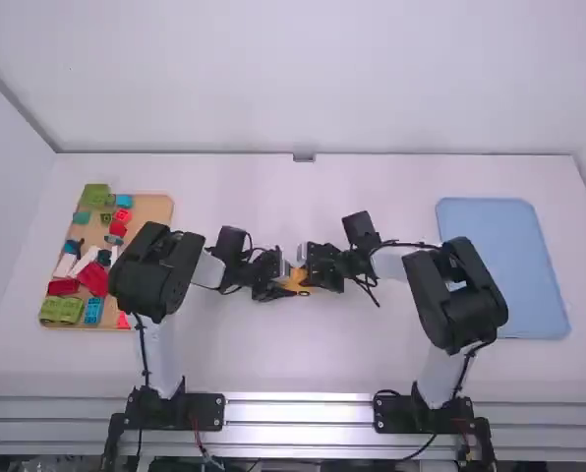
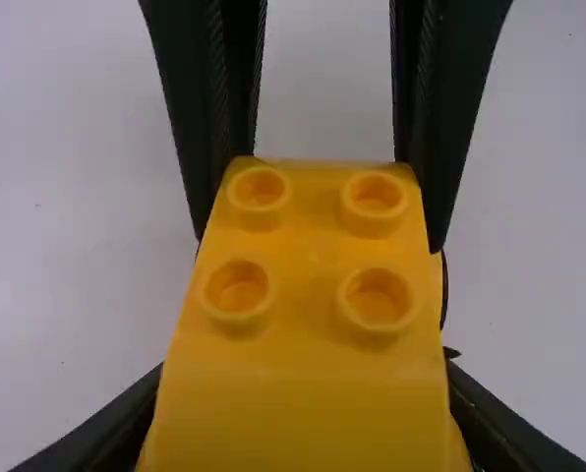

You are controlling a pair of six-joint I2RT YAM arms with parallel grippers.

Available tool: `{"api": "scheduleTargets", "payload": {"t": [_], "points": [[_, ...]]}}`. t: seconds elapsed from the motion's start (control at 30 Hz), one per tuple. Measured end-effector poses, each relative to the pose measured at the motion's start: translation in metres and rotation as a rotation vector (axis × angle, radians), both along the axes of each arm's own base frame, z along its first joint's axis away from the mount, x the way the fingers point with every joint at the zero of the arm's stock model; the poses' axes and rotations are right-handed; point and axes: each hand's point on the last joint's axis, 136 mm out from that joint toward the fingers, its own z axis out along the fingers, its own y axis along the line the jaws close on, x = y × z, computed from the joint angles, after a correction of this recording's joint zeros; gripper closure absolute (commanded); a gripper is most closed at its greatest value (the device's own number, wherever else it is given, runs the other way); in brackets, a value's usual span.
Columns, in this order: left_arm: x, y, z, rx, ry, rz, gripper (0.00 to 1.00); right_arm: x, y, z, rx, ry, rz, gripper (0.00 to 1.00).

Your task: Assemble lego blocks to make yellow taxi

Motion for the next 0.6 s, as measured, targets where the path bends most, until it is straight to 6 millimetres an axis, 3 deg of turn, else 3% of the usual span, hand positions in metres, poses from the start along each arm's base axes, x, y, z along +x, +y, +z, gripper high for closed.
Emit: {"api": "scheduleTargets", "payload": {"t": [0.6], "points": [[0.0029,0.0036,0.0000,0.001,-0.001,0.012,0.65,0.0033,0.0063,-0.0017,-0.121,-0.035,-0.019,1.00]]}}
